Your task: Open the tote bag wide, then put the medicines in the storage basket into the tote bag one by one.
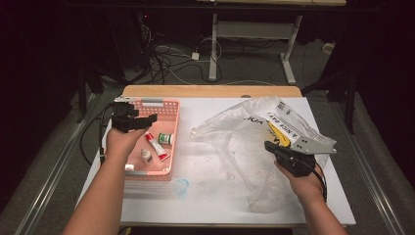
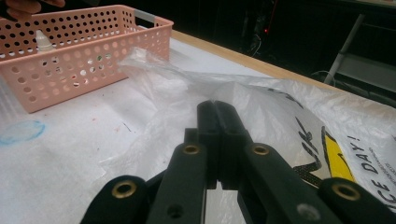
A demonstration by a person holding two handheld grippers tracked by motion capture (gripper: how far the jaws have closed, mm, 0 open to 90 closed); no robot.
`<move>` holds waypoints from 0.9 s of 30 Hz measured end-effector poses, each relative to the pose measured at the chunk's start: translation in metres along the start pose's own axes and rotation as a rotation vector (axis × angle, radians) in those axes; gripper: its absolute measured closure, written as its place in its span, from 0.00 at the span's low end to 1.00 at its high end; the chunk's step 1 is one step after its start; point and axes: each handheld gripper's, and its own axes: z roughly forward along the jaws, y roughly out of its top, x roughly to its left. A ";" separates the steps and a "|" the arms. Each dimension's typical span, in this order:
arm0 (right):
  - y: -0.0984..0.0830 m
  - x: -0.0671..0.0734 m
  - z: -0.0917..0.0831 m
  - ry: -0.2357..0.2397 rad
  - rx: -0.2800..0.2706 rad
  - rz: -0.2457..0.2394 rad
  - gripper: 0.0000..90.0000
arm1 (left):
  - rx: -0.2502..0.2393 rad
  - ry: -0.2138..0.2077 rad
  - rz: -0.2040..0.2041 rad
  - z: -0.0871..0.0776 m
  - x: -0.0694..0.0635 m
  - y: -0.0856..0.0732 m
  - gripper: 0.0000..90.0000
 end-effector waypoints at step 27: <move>-0.003 0.001 0.000 -0.002 0.015 -0.012 1.00 | 0.338 0.031 -0.021 0.032 0.016 -0.027 0.85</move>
